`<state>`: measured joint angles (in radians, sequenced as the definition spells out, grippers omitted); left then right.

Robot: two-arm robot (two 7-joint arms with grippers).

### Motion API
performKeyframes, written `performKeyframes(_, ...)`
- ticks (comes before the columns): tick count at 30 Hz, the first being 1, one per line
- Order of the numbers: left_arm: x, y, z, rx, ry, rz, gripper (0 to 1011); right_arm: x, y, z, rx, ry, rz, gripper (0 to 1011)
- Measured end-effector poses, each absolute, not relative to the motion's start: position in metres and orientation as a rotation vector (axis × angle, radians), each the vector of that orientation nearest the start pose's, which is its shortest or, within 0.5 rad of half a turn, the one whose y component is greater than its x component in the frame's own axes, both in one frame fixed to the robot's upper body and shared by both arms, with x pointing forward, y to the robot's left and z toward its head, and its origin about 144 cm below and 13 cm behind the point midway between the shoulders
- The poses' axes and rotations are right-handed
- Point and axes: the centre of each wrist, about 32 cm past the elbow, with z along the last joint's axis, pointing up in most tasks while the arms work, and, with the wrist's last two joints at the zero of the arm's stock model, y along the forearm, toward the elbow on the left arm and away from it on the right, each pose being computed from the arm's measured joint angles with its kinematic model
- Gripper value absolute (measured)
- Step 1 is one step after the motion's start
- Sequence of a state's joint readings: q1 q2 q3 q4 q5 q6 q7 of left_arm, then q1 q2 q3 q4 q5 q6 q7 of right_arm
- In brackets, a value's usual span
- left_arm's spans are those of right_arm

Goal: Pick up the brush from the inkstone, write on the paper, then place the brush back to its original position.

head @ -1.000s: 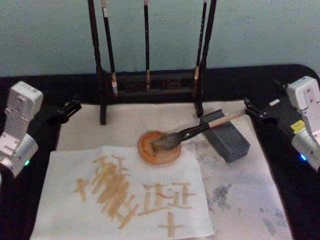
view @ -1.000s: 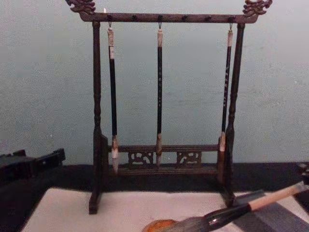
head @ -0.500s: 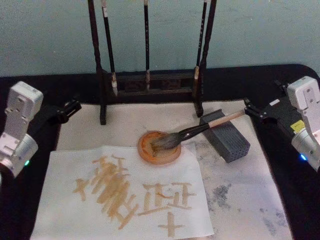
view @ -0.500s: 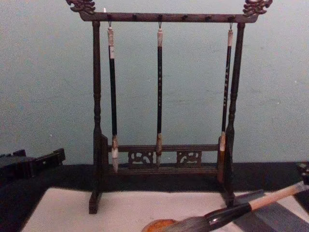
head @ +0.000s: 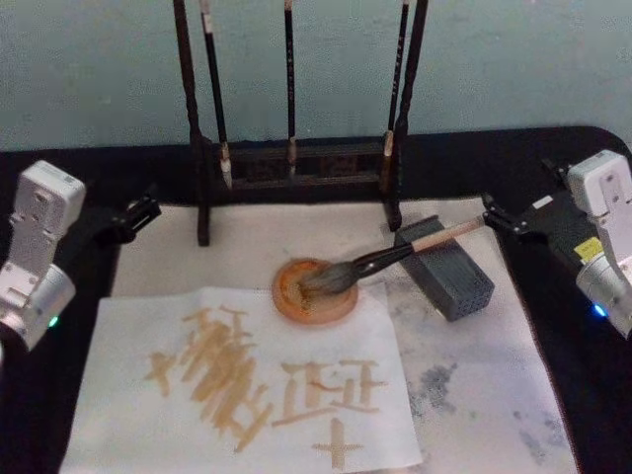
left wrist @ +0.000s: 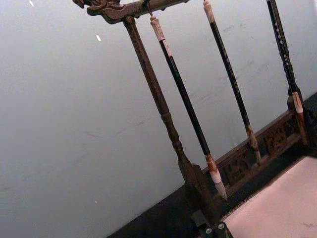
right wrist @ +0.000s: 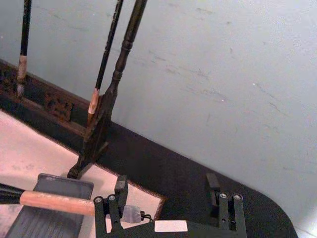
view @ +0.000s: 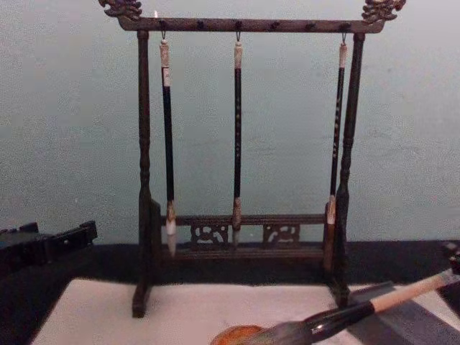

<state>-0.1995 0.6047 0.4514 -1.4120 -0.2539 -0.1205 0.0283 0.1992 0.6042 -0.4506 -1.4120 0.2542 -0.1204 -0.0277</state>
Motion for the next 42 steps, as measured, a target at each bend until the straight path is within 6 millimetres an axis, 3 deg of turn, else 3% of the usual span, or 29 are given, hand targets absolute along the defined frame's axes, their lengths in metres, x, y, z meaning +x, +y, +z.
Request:
performKeyframes(9,0.489,0.310,1.140,0.304,-0.285,1.248,1002,0.482,-0.319,1.146,-0.239,-0.177,-1.259,1002)
performKeyframes(26,0.489,0.310,1.140,0.304,-0.285,1.248,1002,0.441,-0.335,1.146,0.005,0.110,-1.206,1001)
performKeyframes(42,0.489,0.310,1.140,0.304,-0.285,1.248,1002,0.441,-0.342,1.125,0.293,0.552,-1.113,1001)
